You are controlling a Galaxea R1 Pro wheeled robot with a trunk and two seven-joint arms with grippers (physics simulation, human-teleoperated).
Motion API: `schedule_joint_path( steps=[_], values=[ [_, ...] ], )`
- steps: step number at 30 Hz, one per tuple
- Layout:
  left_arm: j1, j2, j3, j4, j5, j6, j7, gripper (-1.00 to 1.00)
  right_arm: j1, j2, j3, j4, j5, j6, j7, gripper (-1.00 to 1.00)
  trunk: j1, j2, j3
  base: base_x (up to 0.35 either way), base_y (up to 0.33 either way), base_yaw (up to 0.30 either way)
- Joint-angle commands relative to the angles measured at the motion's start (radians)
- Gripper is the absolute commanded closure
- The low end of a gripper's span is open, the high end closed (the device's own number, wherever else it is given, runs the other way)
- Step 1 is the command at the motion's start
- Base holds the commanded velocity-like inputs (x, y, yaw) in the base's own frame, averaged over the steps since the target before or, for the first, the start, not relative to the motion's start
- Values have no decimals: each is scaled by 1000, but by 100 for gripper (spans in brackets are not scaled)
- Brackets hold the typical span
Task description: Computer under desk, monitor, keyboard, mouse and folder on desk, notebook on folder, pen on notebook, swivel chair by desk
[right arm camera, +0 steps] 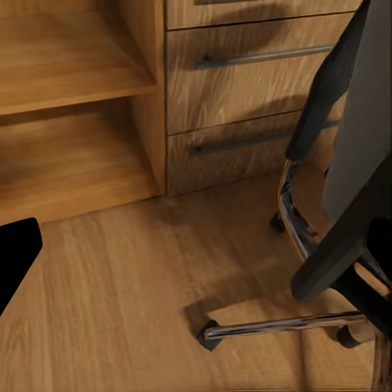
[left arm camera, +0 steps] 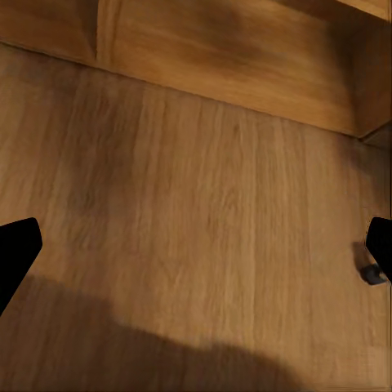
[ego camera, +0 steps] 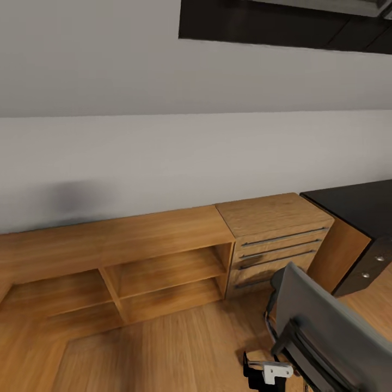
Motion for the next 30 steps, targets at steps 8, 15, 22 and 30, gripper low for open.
schedule_joint_path(
  steps=[8,15,22,30],
  values=[
    [0,1,-5,0,11,-2,-5,-100,-1,-1,8,1,0,0,-9,-100,0,-1,-6,160,169,-273],
    [0,1,-6,0,12,-1,-5,-100,-1,-1,8,1,1,0,-8,-100,0,-1,-7,-80,285,-286],
    [0,1,-5,0,12,-1,-5,-100,-1,-1,8,1,3,0,-8,-100,0,-1,-7,-53,156,-298],
    [0,1,-5,0,12,-1,-5,-100,-1,-1,8,0,4,0,-8,-100,0,-1,-7,-2,8,-300]
  ],
)
